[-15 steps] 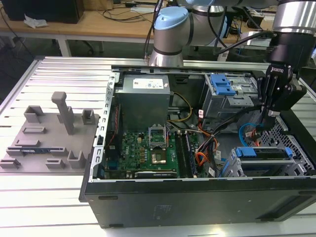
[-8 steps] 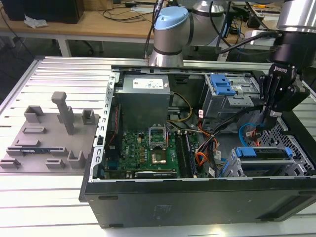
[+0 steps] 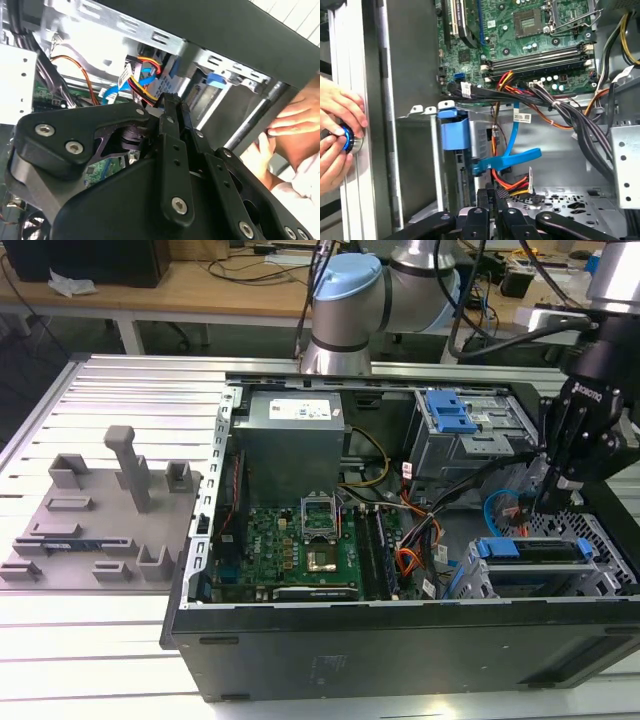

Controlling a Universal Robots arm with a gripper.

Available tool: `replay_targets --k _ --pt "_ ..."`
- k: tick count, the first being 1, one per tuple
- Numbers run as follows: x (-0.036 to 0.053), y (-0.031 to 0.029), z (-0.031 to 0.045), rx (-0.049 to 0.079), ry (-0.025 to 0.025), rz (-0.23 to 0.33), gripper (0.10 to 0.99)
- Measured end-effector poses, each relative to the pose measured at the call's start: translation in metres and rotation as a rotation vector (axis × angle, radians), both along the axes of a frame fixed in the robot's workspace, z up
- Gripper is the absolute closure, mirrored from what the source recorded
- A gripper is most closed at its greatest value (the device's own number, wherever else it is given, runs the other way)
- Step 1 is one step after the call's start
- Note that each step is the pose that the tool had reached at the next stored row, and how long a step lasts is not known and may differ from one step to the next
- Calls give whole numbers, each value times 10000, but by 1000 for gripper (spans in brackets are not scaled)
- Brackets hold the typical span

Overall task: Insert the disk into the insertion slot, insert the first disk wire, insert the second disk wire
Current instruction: 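Insert the first disk wire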

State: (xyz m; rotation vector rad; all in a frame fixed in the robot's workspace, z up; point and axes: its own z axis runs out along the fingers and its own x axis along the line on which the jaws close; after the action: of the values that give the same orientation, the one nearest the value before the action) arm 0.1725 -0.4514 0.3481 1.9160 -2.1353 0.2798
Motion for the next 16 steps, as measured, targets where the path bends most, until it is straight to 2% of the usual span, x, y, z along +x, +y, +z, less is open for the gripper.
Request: replay_targets --k 1,4,5,7,8,9,10,14,16 --pt "0 -22 18 65 0 1 922" --pt "0 -75 37 507 -9 2 922" --pt "0 -94 40 677 -26 6 922" --pt "0 -115 42 761 -83 25 922" --pt "0 -135 43 782 -137 56 922" --pt "0 -165 43 785 -214 121 922" --pt "-1 -187 43 788 -257 175 922" --pt "-16 -239 43 834 -306 263 922" --pt "-28 -276 43 852 -351 295 922"
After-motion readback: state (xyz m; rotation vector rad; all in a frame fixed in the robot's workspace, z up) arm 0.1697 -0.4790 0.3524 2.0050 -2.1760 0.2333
